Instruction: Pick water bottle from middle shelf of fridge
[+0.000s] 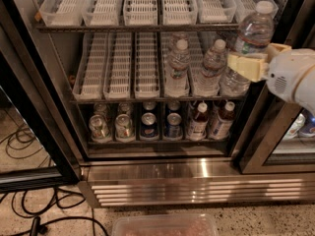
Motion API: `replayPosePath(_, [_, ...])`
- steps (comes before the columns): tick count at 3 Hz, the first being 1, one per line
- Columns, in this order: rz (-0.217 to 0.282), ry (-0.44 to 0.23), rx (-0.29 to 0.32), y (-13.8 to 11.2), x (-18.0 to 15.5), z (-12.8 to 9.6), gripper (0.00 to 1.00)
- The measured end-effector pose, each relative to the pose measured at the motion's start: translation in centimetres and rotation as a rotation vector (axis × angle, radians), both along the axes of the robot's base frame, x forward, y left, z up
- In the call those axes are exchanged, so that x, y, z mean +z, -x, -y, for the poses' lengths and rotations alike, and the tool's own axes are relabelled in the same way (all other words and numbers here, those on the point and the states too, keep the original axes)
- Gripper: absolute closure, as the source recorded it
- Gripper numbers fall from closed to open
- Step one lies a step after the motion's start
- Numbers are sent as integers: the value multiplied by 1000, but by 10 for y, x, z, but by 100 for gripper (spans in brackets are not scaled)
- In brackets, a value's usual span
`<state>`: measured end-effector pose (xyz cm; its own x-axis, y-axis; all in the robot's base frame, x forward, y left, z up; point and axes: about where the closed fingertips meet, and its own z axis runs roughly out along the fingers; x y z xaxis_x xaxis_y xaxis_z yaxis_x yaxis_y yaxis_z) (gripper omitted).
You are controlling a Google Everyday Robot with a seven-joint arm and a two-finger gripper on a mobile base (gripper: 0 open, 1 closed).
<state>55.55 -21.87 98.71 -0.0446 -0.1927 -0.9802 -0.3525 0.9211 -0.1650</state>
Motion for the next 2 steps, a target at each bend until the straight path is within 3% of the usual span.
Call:
replayPosePath(1, [-52,14,18,11,-17,19,100])
replayPosePath(2, [-52,14,18,11,-17,19,100])
